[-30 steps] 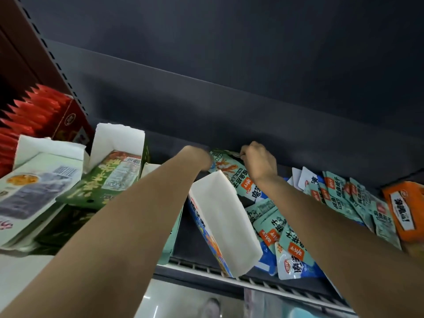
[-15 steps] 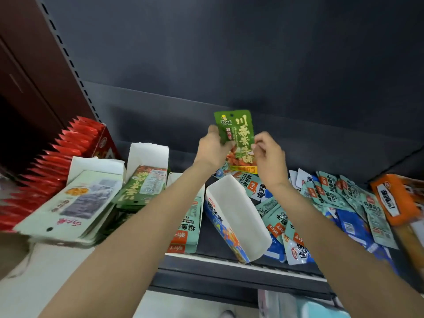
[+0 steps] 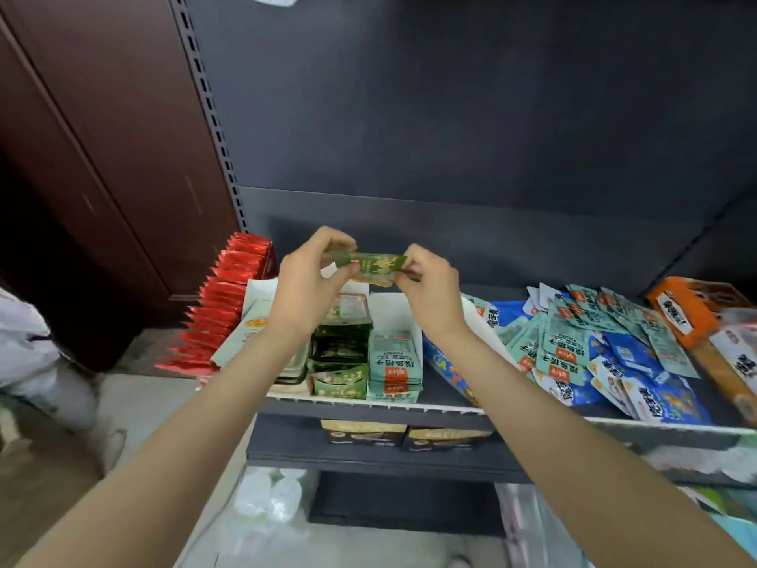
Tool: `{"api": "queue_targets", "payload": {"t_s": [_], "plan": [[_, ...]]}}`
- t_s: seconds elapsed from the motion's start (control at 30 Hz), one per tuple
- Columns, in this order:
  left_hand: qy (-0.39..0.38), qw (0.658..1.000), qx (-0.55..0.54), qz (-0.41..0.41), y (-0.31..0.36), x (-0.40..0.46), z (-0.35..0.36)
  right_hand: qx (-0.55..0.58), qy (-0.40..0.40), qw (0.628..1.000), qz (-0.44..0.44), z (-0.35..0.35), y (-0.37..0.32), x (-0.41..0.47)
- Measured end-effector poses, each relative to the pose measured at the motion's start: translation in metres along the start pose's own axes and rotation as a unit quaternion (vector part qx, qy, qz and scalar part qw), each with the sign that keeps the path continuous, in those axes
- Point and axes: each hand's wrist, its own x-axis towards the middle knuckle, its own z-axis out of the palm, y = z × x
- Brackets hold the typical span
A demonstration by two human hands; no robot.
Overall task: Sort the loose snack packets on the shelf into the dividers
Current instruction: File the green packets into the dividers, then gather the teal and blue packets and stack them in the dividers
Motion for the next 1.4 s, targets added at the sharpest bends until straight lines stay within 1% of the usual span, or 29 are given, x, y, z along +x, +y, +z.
{"api": "queue_targets", "payload": {"t_s": [0.03, 0.1, 0.17, 0.27, 0.37, 0.5, 0.57, 0.7, 0.77, 0.9, 0.97, 1.07, 1.13, 1.2, 1.3, 1.4], "plan": [[-0.002, 1.000, 0.022, 0.021, -0.003, -0.006, -0.007, -0.006, -0.010, 1.000, 0.002, 0.007, -0.002, -0.004], [-0.028, 0.992, 0.100, 0.070, -0.011, -0.017, -0.017, -0.017, -0.039, 0.999, 0.010, 0.021, -0.003, -0.010], [-0.070, 0.979, 0.171, 0.081, -0.021, -0.025, -0.022, -0.023, -0.079, 0.996, 0.023, 0.031, 0.001, -0.014], [-0.145, 0.964, 0.221, 0.031, -0.027, -0.033, -0.026, -0.025, -0.129, 0.991, 0.036, 0.035, 0.002, -0.024], [-0.198, 0.949, 0.244, -0.016, -0.027, -0.037, -0.022, -0.051, -0.155, 0.986, 0.026, 0.033, 0.004, -0.031], [-0.279, 0.914, 0.283, -0.084, -0.026, -0.035, -0.008, -0.077, -0.181, 0.980, 0.042, 0.025, 0.012, -0.032], [-0.280, 0.908, 0.298, -0.094, -0.023, -0.033, 0.001, -0.060, -0.166, 0.983, 0.045, 0.018, 0.015, -0.032], [-0.223, 0.929, 0.293, -0.029, -0.008, -0.029, 0.032, -0.012, -0.101, 0.993, 0.065, -0.007, 0.030, -0.031], [-0.212, 0.936, 0.280, -0.005, 0.002, -0.024, 0.054, -0.008, -0.055, 0.995, 0.085, -0.025, 0.045, -0.031], [-0.235, 0.935, 0.266, 0.015, 0.020, -0.012, 0.112, -0.058, 0.032, 0.991, 0.114, -0.069, 0.089, -0.029], [-0.254, 0.921, 0.295, 0.005, 0.023, -0.006, 0.144, -0.089, 0.035, 0.985, 0.141, -0.089, 0.115, -0.024], [-0.268, 0.896, 0.352, -0.034, 0.019, 0.001, 0.186, -0.143, -0.019, 0.971, 0.189, -0.107, 0.156, -0.010], [-0.264, 0.880, 0.386, -0.077, 0.011, 0.004, 0.205, -0.178, -0.078, 0.960, 0.202, -0.109, 0.183, 0.002], [-0.253, 0.861, 0.428, -0.102, 0.001, 0.006, 0.216, -0.203, -0.141, 0.946, 0.210, -0.105, 0.205, 0.014], [-0.232, 0.837, 0.487, -0.089, -0.007, 0.008, 0.220, -0.223, -0.220, 0.929, 0.196, -0.089, 0.231, 0.031], [-0.232, 0.827, 0.507, -0.073, -0.010, 0.010, 0.221, -0.229, -0.265, 0.917, 0.189, -0.067, 0.246, 0.047]]}}
